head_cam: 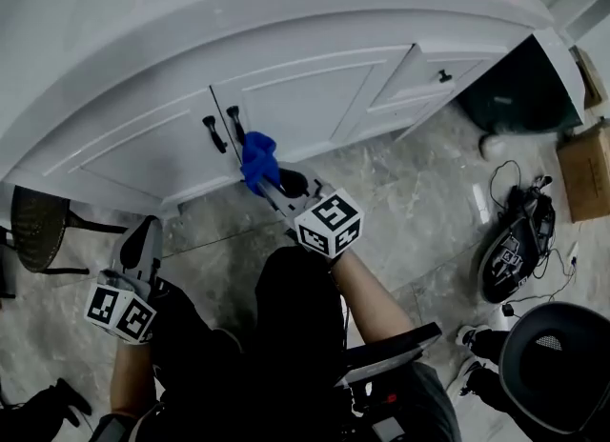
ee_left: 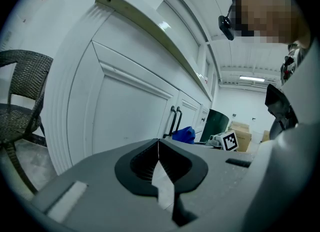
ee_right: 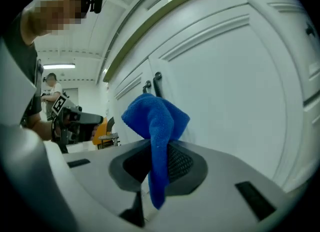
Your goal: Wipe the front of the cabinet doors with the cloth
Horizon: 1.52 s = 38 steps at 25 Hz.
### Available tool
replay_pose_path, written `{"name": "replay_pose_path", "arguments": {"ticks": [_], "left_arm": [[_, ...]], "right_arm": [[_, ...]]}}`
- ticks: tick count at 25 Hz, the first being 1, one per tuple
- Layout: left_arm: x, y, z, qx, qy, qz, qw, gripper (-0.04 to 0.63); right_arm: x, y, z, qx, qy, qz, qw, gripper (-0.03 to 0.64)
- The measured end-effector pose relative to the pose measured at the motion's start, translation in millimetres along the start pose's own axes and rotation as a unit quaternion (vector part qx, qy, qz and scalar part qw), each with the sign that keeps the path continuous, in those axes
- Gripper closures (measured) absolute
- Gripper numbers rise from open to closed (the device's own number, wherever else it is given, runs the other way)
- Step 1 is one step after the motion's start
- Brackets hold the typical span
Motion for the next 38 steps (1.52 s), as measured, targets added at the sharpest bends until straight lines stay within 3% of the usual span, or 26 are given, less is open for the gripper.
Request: {"name": "replay_pose_path", "arguments": {"ticks": [2, 5, 11, 23, 28, 35, 38], "left_arm": [[5, 1, 8, 0.005, -0.01, -0.002, 0.9999, 0.592], [15, 2, 21, 0.01, -0.028, -0.004, 0.9996, 0.592], [23, 7, 30, 0.018, -0.045, -0.001, 0.9988, 0.592], [-1, 1, 5, 0.013, -0.006, -0.004, 0.9999, 0.592], [-2, 0, 3, 0.009, -0.005, 0.004, 0.9999, 0.592], [1, -5, 7, 0.004, -0.007, 0.01, 0.9999, 0.592], [0, -6, 8, 0.0, -0.003, 0.011, 0.9999, 0.592]], "right_arm": [[7, 8, -20, 0.008, -0.024, 0.013, 1.0, 0.565], [4, 19, -47, 0.016, -0.022, 0.03, 0.999, 0.565], [-26, 30, -50, 0.015, 0.034, 0.036, 0.999, 0.566], [-108, 29, 11, 0.029, 0.152, 0.025, 0.988, 0.565], [-153, 30, 52, 0.028, 0.22, -0.001, 0.975, 0.565], [-206, 38, 119, 0.016, 0.324, -0.052, 0.944, 0.565], [-214, 39, 139, -0.007, 0.34, -0.087, 0.936, 0.565]]}}
Point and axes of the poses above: the fingertips, and each gripper's own axes: z backward along the fingers, x to its left, y out of its underside, the point moved 5 cm from there along z, backward along the fingers, and after that the axes turned 4 degrees about x, right-handed, at the moved point
